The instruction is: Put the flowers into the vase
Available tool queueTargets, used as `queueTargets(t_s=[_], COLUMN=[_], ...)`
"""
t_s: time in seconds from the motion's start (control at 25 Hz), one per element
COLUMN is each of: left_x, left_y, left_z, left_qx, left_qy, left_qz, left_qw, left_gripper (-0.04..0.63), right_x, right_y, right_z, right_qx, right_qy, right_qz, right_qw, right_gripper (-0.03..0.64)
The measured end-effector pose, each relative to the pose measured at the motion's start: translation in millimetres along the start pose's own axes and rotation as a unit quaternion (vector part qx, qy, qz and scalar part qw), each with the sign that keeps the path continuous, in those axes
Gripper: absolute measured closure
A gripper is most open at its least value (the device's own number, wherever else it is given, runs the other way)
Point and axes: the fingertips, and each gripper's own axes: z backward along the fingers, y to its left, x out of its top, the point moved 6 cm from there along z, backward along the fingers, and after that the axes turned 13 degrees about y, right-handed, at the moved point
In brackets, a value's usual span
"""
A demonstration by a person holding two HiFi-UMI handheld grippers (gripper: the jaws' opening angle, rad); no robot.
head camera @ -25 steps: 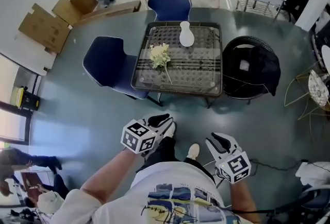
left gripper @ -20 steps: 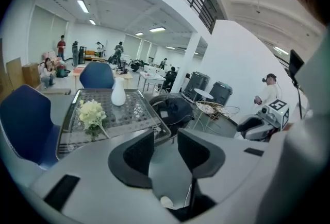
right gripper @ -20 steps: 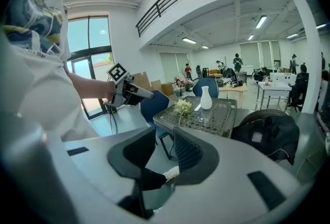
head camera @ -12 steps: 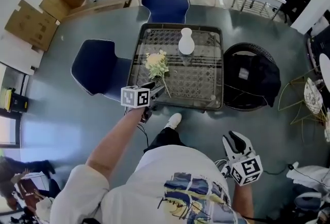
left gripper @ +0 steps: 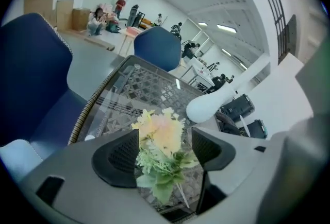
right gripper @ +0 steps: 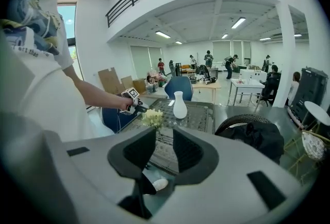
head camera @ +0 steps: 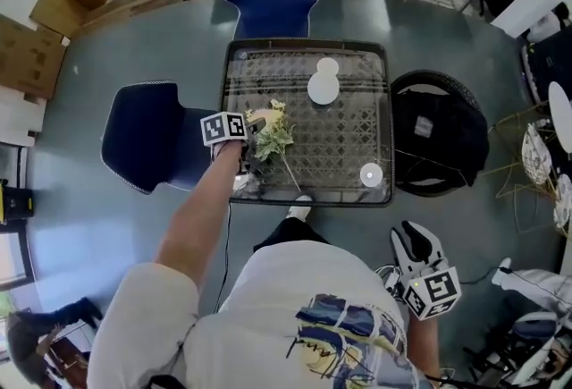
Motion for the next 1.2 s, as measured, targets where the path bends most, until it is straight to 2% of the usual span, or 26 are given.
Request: queueTargets(t_s=[0.2, 0.4, 0.52, 0.6, 0.76, 0.92, 1.04, 1.2], left_x=[15, 18, 22, 24, 30, 42, 61, 89], left_y=[24, 38, 35, 31, 16, -1, -21, -59], left_z=[-51, -76, -77, -74, -53, -21, 12, 62], left_qx=[0.025, 0.051, 0.06, 0.06, 0.074, 0.092, 0.114, 0.135], left_qy=[0.067, 0.116, 0.119, 0.106, 0.079, 0.048, 0.011, -0.05], left_qz=[0.032, 0.032, 0.011, -0.003, -0.06, -0.129, -0.194, -0.277], left_qw=[0.9969, 0.9914, 0.9911, 0.9925, 0.9923, 0.9862, 0.9744, 0.9501], left_gripper=[0.262, 0.267, 0.386, 0.433, 0.454, 0.457, 0.457, 0.459], right_x=[6, 6, 3, 1, 0, -2, -2, -1], right_y=[9, 10, 9, 9, 6, 4, 4, 5], right_z=[-6, -8, -8, -9, -10, -13, -15, -17], right_qx=[-0.029, -0.055, -0.066, -0.068, -0.071, -0.071, -0.067, -0.061], right_qy=[0.02, 0.024, 0.027, 0.028, 0.021, 0.01, 0.006, -0.002], right_qz=[-0.024, -0.05, -0.065, -0.071, -0.07, -0.071, -0.071, -0.067], right_qw=[0.999, 0.997, 0.995, 0.995, 0.995, 0.995, 0.995, 0.996], right_gripper=[0.527, 0.528, 0.528, 0.528, 0.528, 0.528, 0.528, 0.528])
